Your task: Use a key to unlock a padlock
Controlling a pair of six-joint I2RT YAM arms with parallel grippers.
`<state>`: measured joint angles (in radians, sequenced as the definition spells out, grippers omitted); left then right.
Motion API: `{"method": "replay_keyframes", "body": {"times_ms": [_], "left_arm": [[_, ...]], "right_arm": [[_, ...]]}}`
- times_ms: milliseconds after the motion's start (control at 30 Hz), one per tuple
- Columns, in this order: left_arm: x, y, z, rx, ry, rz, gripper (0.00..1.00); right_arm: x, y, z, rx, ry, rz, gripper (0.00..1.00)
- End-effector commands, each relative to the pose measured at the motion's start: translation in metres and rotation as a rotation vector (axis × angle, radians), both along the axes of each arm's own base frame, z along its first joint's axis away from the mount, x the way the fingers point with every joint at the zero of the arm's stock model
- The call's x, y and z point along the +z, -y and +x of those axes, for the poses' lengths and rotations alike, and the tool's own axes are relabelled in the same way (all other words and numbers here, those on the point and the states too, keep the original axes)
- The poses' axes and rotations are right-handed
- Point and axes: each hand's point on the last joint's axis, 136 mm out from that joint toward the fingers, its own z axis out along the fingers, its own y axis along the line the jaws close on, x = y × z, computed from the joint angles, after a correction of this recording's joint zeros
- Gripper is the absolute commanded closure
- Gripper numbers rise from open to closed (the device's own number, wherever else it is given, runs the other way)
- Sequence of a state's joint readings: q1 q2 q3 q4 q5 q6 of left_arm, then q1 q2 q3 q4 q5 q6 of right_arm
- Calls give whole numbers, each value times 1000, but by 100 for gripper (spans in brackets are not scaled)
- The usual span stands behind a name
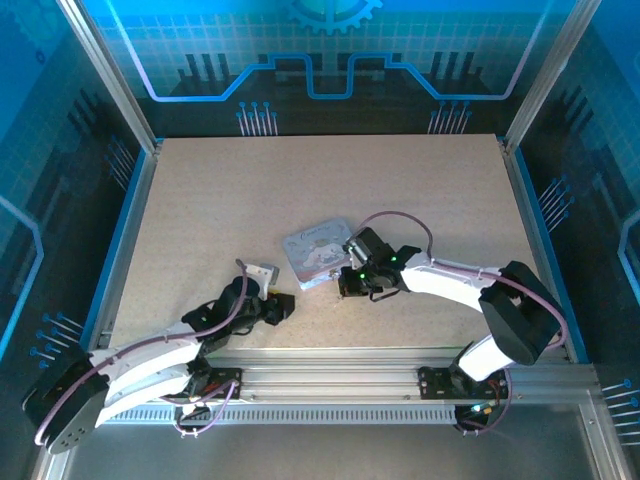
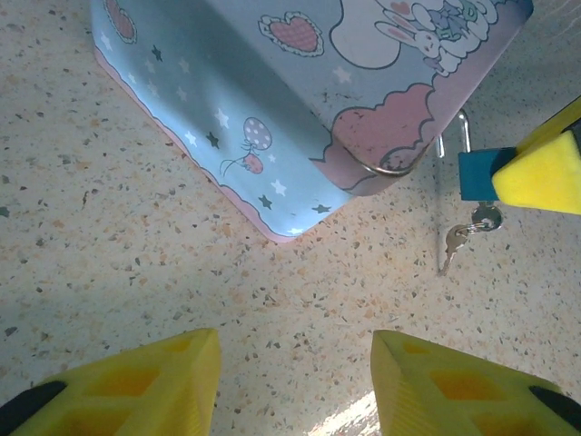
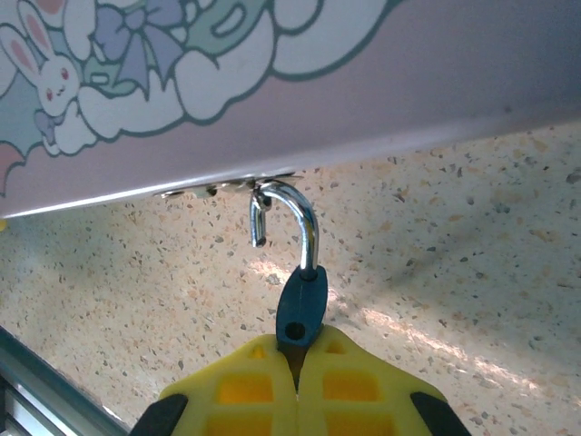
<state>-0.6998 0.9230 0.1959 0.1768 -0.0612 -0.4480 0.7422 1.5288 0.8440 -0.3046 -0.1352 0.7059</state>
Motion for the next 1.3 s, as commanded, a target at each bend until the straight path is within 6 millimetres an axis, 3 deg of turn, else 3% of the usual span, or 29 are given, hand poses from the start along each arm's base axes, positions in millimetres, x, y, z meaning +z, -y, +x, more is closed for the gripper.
{"method": "replay_keyframes", "body": {"times_ms": [0, 400, 900, 1267], "left_arm": [[6, 6, 3, -3, -24, -33, 53], [1, 6, 1, 1, -46, -38, 54], [1, 3, -1, 9, -49, -32, 55], [20, -9, 8, 84, -43, 9, 52]], "right_arm": [[8, -2, 4, -8, 18, 41, 100], [9, 3, 11, -111, -12, 119, 100], [8, -6, 22, -180, -45, 197, 100], [10, -12, 36, -204, -44, 232, 100]]}}
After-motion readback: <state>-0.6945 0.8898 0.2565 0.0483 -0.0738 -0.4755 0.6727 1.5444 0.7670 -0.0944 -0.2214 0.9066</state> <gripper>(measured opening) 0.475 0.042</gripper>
